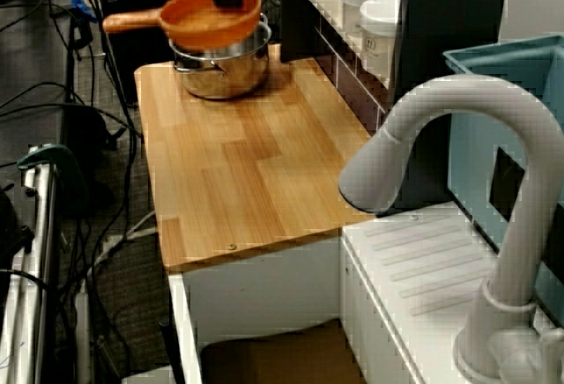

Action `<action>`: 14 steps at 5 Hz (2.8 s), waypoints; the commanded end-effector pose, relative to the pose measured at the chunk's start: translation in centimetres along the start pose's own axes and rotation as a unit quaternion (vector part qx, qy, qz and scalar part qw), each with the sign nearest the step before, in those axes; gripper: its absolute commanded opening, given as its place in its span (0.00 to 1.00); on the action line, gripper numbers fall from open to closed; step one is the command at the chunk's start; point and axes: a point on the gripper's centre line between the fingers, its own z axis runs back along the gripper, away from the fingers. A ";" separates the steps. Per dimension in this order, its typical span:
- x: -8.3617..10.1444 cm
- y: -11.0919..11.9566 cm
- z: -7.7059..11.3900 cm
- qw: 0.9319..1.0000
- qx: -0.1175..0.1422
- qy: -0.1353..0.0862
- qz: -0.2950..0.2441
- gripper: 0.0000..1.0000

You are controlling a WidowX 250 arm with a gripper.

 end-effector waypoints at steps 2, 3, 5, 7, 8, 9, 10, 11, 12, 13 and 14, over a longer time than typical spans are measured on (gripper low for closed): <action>0.7 -0.9 -6.2 0.998 0.060 0.028 -0.011 0.00; 1.0 -1.2 -7.6 0.996 0.076 0.029 -0.028 0.00; 0.0 -1.3 -8.6 0.979 0.125 -0.001 -0.159 0.00; 0.6 -2.1 -9.6 0.957 0.144 0.022 -0.249 0.00; 1.9 -2.1 -10.1 0.947 0.132 0.036 -0.291 0.00; 3.2 -1.7 -10.8 0.939 0.125 0.049 -0.318 0.00; 4.3 -1.5 -11.2 0.933 0.120 0.055 -0.334 0.00; 5.0 -1.2 -11.4 0.929 0.122 0.058 -0.343 0.00; 5.1 -1.0 -11.2 0.928 0.118 0.056 -0.348 0.00; 4.9 -1.2 -10.8 0.927 0.125 0.060 -0.349 1.00; 4.8 -1.2 -10.5 0.929 0.121 0.051 -0.345 1.00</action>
